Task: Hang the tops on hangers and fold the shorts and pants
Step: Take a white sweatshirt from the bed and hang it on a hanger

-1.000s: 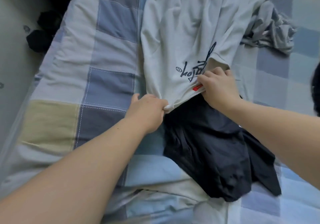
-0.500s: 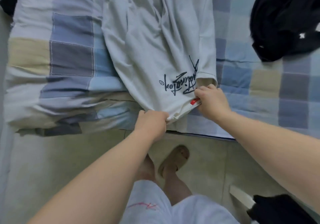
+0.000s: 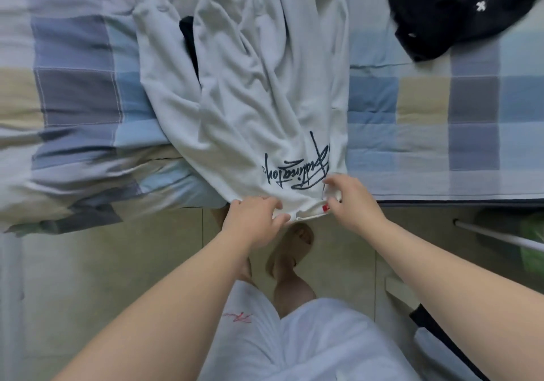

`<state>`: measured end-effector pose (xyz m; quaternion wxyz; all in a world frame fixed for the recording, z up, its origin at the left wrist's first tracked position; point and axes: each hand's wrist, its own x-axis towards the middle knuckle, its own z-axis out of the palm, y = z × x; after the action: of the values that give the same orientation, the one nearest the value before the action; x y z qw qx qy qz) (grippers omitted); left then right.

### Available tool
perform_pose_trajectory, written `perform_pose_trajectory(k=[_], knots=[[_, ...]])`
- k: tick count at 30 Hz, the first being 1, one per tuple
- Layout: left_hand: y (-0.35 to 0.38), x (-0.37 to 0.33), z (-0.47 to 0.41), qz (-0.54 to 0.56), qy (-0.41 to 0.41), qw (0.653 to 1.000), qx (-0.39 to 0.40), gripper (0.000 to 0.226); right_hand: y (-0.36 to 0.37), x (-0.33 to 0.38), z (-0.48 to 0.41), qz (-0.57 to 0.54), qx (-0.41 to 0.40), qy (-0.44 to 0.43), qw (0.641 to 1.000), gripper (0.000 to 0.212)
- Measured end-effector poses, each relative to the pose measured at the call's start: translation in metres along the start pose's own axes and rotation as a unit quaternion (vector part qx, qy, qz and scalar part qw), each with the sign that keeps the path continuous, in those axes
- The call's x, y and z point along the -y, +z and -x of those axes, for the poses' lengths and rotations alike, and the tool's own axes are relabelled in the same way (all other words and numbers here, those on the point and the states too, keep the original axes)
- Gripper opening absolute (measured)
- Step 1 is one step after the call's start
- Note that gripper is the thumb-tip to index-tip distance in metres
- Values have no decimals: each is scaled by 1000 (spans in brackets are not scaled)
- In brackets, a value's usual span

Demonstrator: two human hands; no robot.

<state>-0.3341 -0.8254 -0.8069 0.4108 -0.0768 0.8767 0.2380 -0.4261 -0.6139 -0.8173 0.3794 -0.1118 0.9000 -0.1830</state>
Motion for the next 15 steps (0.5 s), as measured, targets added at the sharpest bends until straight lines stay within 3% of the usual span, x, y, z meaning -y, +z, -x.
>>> perform_pose_trajectory(k=[7,15], knots=[[-110,58,-70,-36,-2,993,-110,38,-39,78,-101,-28,-26,-23,999,46],[-250,132,-231,-78,-3,972,-220,52,-77,146,-300,16,-50,-17,998,57]])
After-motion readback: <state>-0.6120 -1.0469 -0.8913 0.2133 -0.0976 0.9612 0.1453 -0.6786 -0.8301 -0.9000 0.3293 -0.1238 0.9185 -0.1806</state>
